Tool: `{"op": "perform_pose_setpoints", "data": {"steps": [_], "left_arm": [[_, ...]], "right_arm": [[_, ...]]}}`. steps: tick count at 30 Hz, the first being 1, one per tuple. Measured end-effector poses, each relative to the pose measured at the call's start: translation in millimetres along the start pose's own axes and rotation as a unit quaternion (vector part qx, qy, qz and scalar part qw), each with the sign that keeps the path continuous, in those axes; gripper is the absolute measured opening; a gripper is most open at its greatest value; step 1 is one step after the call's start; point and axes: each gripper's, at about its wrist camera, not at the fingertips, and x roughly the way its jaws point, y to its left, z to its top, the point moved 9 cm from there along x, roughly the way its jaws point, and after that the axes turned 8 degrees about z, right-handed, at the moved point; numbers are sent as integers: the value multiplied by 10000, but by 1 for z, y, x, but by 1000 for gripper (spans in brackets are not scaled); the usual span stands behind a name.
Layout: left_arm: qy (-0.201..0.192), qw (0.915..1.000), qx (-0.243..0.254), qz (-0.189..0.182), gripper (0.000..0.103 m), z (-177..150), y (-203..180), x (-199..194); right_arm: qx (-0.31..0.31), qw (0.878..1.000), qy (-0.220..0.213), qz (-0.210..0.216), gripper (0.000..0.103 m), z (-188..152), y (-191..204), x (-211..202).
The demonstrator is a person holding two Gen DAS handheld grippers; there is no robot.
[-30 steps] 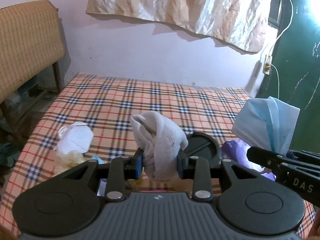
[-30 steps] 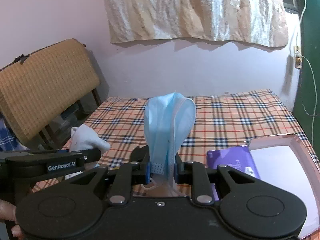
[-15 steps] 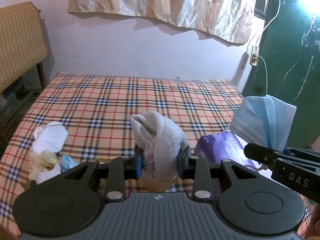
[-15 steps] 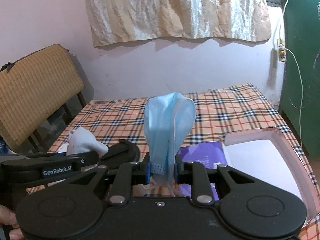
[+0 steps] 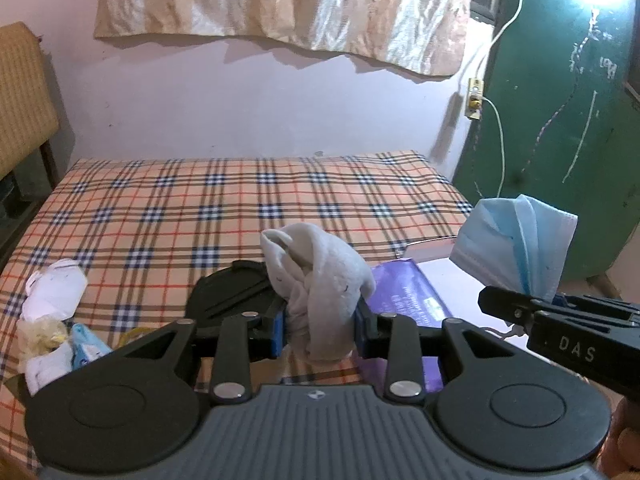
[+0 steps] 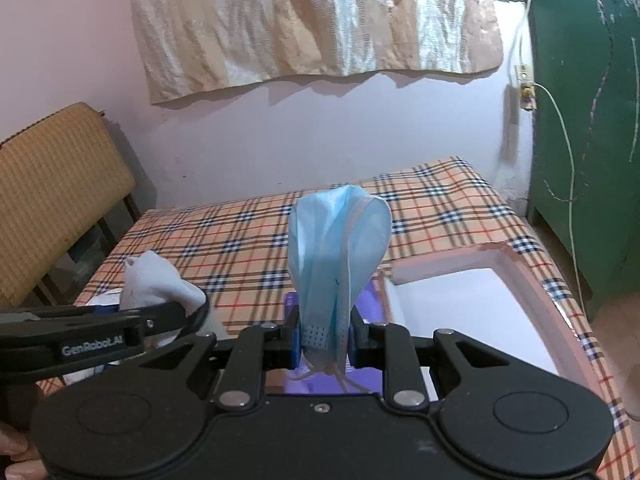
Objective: Organize soft objects
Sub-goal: 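Carry the sock and the mask over to the pink-rimmed tray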
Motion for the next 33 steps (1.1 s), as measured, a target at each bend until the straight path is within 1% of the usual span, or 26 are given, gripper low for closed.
{"op": "perform_pose_setpoints", "data": {"steps": [6, 11, 16, 22, 26, 33], "left_arm": [[-123, 9999, 77, -89, 34, 9, -17, -2], [-112, 9993, 152, -321, 34, 10, -41, 1], [-107, 9977, 289, -601, 34, 7, -74, 6], [-84, 9953, 481, -833, 34, 4, -111, 17], [-24, 9940, 528, -961, 34, 4, -128, 27], [75, 9923, 579, -1090, 34, 1, -145, 45]], "right_arm": [[120, 9998, -77, -137, 26, 4, -26, -8], [193, 9994, -96, -272, 26, 7, -48, -14], [159, 9992, 5, -372, 26, 6, -67, -15], [184, 9986, 151, -471, 26, 5, -91, -9], [197, 9981, 270, -523, 26, 8, -110, -2], [308, 9968, 531, -520, 27, 10, -140, 21]]}}
